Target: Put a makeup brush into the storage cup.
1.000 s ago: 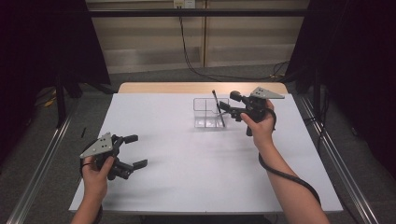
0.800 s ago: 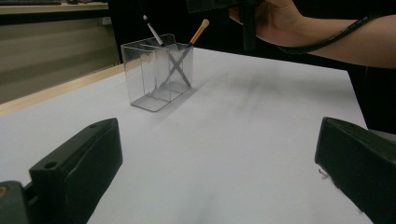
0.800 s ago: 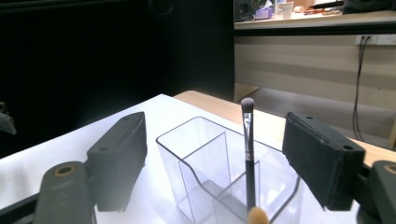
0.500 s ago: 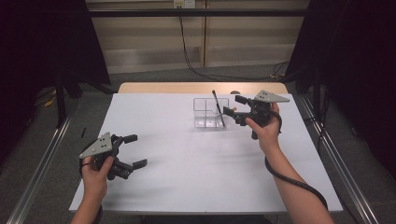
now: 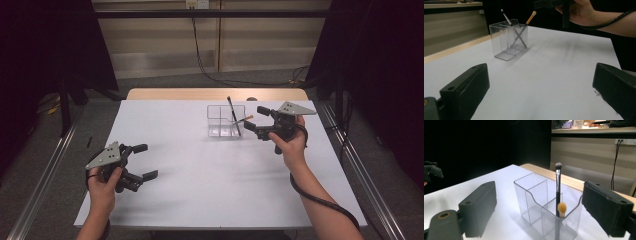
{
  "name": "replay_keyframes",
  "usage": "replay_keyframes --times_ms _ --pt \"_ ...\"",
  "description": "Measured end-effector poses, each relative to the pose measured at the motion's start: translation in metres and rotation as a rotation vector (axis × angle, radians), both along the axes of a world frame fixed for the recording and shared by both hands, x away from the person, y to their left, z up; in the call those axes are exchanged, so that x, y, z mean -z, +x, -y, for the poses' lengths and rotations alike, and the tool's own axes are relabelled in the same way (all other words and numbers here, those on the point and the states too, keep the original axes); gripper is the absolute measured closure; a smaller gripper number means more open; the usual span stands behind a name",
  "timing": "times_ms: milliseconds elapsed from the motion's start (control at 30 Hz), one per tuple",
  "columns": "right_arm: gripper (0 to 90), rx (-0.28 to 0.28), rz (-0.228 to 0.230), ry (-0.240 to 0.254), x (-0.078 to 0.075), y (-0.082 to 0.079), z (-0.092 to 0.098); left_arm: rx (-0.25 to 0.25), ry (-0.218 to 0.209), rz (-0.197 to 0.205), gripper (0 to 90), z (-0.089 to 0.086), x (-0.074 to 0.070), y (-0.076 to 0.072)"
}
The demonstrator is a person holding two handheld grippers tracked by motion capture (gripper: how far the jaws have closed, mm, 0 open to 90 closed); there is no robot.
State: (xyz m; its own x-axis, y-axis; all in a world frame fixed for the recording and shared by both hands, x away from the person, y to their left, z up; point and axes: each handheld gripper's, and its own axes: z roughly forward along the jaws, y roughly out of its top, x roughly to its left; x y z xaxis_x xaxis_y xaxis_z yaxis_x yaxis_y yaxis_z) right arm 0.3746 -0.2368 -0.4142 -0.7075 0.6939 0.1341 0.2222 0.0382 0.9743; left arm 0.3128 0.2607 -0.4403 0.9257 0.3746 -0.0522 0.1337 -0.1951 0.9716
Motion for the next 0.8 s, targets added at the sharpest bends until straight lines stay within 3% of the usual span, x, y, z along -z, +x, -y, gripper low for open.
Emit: replay_keyframes --times_ms 367,667,800 --pt "7.1 -0.001 -0.007 -0.035 0.003 -0.013 0.008 0.011 -0.008 -0.001 0.8 0.005 0.001 0.002" --pt "5.9 0.008 -0.011 -0.018 0.008 -0.022 0.017 0.009 -0.005 -0.004 0.7 0.003 0.001 0.001" --pt "3.6 -0.013 -0.004 -0.018 0.008 -0.025 0.02 0.004 -0.003 -0.003 0.7 0.003 0.001 0.001"
